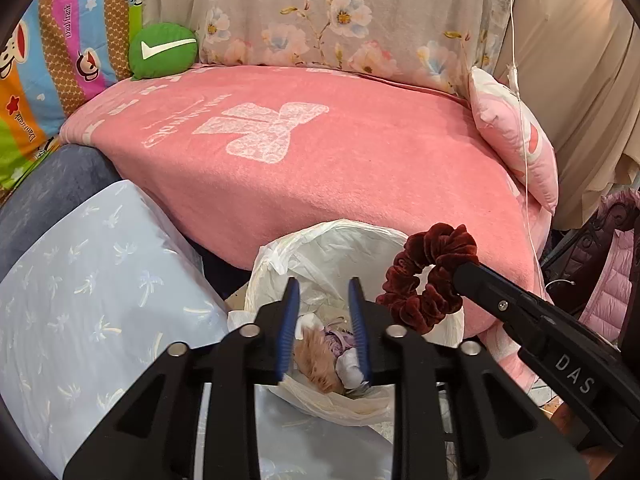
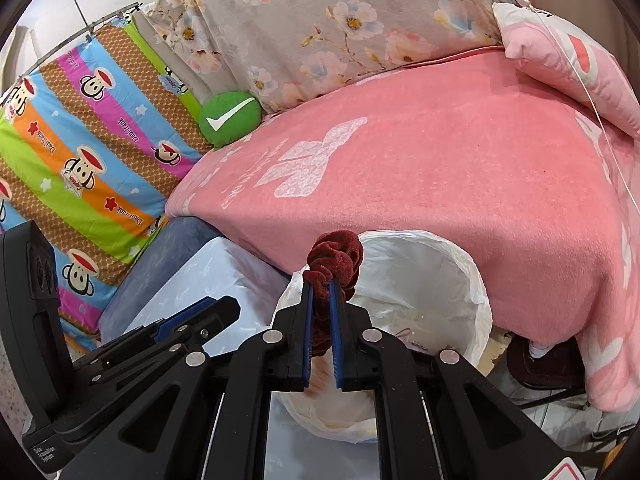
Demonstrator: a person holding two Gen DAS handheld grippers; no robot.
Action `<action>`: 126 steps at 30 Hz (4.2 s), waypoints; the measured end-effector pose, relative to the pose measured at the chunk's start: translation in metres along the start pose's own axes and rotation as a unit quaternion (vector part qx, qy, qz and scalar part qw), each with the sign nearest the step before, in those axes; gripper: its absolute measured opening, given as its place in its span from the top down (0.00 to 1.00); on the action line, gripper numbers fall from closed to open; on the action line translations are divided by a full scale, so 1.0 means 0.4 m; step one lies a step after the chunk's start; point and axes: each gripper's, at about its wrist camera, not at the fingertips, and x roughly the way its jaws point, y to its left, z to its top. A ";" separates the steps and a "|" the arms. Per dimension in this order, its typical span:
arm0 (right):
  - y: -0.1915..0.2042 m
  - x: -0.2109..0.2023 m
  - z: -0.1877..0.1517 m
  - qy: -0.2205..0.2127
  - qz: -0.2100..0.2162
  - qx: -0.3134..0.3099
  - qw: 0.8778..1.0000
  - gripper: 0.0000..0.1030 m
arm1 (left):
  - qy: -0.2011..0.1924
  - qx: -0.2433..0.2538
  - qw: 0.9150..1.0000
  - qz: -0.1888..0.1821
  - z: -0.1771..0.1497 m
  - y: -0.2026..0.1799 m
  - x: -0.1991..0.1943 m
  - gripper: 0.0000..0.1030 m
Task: Organize soft objects
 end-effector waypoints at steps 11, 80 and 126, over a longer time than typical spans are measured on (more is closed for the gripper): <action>0.020 0.007 0.011 -0.002 -0.006 -0.017 1.000 0.88 | -0.013 -0.027 0.999 0.019 -0.001 0.039 -0.005 0.37; 0.082 -0.072 -0.146 0.024 -0.121 -0.167 0.978 0.15 | 0.011 -0.088 0.986 0.144 -0.174 0.101 -0.093 0.12; 0.072 -0.061 -0.174 0.046 -0.136 -0.177 0.974 0.06 | 0.008 -0.067 0.982 0.175 -0.195 0.059 -0.080 0.09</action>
